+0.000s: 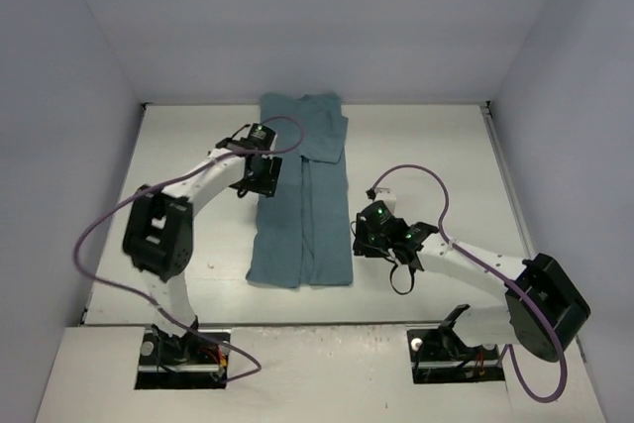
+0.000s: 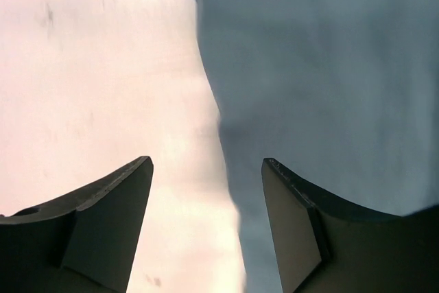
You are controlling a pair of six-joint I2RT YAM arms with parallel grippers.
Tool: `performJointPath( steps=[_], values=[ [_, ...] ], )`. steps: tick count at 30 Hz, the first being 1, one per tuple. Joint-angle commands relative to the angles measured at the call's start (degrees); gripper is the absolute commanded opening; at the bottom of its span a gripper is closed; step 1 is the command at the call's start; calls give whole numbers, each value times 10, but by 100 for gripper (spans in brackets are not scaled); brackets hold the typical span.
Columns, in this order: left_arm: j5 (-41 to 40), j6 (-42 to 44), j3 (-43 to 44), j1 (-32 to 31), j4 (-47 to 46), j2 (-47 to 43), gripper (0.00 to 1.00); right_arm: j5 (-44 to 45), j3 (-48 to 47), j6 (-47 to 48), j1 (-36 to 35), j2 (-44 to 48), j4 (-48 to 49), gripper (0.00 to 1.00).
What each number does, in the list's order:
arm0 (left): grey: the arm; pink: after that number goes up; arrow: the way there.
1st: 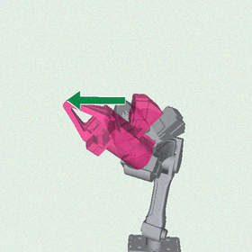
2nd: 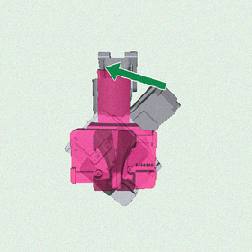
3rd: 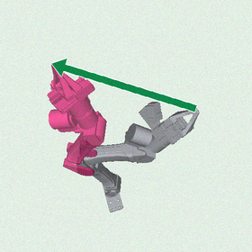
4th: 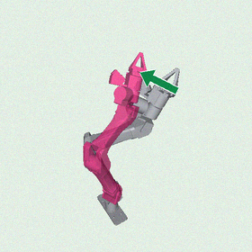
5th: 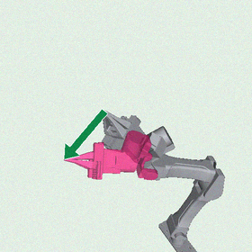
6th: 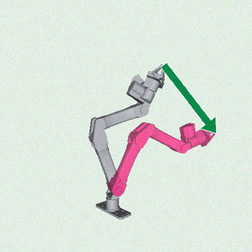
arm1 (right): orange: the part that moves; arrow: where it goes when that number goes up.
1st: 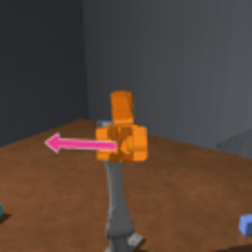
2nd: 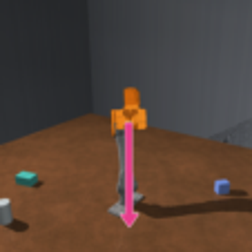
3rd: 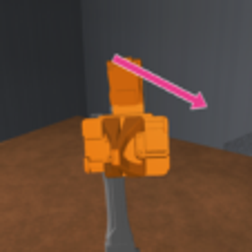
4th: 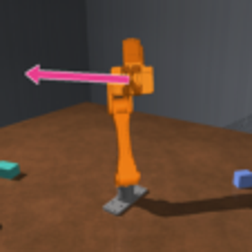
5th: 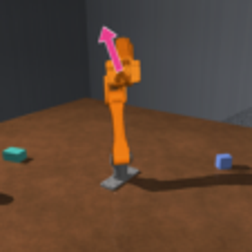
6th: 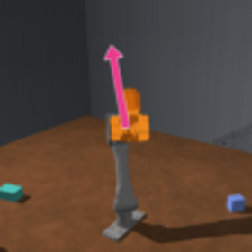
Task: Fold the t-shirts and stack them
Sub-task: Rotate the tshirt 90 degrees, then grab the bottom of the folded rectangular tshirt with both arms
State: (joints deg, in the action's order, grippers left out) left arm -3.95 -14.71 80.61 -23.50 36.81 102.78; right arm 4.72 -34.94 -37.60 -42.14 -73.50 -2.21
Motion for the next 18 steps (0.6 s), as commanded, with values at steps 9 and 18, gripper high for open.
performJointPath(
  steps=[9,18],
  values=[
    [176,-125,-286,-7,17,-304,63,-71,-2,-85,-33,-2,-12,47],
    [185,-136,-340,-4,0,-282,63,-59,12,-138,-70,-27,-18,48]
  ],
)
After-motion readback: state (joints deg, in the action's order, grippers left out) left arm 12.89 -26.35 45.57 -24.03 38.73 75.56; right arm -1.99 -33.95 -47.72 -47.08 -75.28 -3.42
